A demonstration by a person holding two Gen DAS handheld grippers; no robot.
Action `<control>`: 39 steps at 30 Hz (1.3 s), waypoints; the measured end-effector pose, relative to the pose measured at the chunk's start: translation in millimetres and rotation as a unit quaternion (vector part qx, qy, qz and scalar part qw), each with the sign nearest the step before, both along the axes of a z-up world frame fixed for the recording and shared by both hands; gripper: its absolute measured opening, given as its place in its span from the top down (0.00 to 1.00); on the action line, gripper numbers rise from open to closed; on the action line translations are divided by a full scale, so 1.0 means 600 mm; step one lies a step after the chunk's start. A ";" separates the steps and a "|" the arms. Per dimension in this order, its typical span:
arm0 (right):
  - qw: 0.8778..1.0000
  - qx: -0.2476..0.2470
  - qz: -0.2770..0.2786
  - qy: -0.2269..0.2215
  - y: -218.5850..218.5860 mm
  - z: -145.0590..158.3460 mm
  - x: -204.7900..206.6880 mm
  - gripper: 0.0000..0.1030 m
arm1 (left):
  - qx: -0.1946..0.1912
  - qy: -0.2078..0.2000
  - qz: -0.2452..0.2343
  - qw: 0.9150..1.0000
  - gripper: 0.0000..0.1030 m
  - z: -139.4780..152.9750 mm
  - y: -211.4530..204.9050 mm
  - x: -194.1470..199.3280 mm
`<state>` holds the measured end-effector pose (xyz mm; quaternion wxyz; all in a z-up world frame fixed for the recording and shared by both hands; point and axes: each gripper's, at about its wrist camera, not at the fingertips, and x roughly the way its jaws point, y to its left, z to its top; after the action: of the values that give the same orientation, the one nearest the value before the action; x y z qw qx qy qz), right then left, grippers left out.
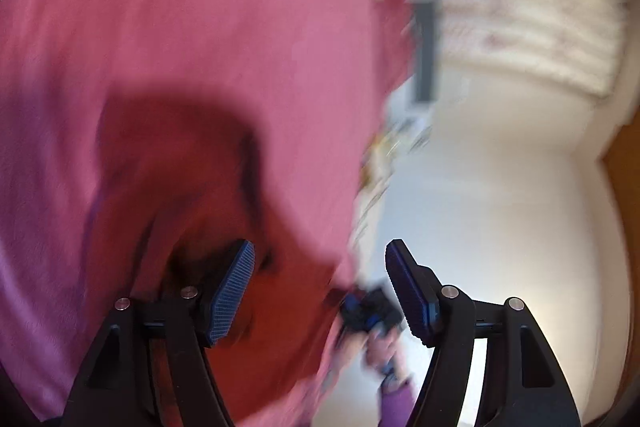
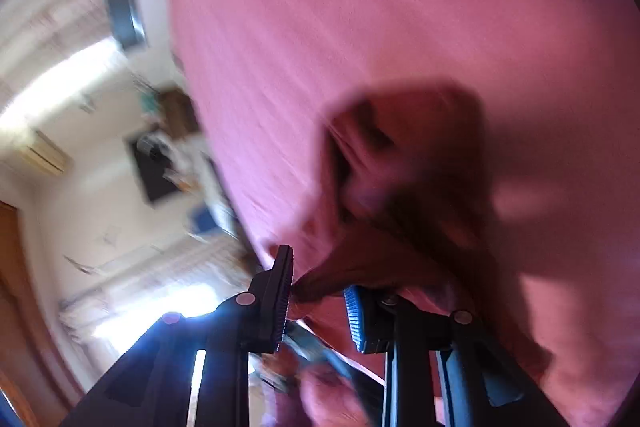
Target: Fold clothes
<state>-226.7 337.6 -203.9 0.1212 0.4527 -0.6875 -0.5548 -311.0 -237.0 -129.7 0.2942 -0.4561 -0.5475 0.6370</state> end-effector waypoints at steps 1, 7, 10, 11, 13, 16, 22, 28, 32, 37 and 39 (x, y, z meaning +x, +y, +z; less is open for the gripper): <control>0.999 0.000 -0.031 0.013 0.010 0.000 0.001 0.75 | -0.008 0.006 0.000 1.000 0.33 0.004 -0.004 0.005; 0.998 0.022 -0.045 0.048 0.019 -0.001 0.021 0.75 | -0.054 0.039 0.001 0.998 0.33 0.026 -0.026 0.035; 0.997 0.033 -0.017 0.064 0.012 0.005 0.033 0.74 | -0.067 0.053 -0.008 0.996 0.33 0.035 -0.033 0.053; 0.997 0.040 -0.002 0.072 0.006 0.012 0.038 0.74 | -0.056 0.050 -0.022 0.997 0.31 0.032 -0.027 0.064; 0.995 0.051 0.026 0.088 -0.008 0.025 0.045 0.74 | -0.045 0.046 -0.032 0.997 0.31 0.030 -0.021 0.077; 0.990 0.061 0.071 0.107 -0.050 0.043 0.054 0.74 | -0.095 0.046 -0.011 0.994 0.27 0.036 -0.027 0.074; 0.979 0.066 0.144 0.129 -0.165 0.052 0.061 0.73 | -0.220 0.098 -0.040 0.970 0.24 0.072 -0.002 0.047; 0.978 0.016 0.168 0.123 -0.259 0.019 0.097 0.72 | -0.396 0.259 -0.158 0.867 0.24 0.135 0.062 0.033; 0.979 0.004 0.177 0.104 -0.278 -0.004 0.119 0.72 | -0.481 0.318 -0.282 0.767 0.28 0.122 0.101 0.050; 0.976 0.020 0.196 0.089 -0.286 -0.012 0.121 0.72 | -0.494 0.332 -0.335 0.731 0.53 0.108 0.116 0.051; 0.976 0.014 0.196 0.091 -0.285 -0.007 0.118 0.72 | -0.489 0.333 -0.350 0.726 0.59 0.101 0.121 0.048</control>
<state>-155.7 166.9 -208.1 0.2834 0.5279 -0.5638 -0.5684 -282.4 -164.1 -69.2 0.3961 -0.4545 0.1720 0.7790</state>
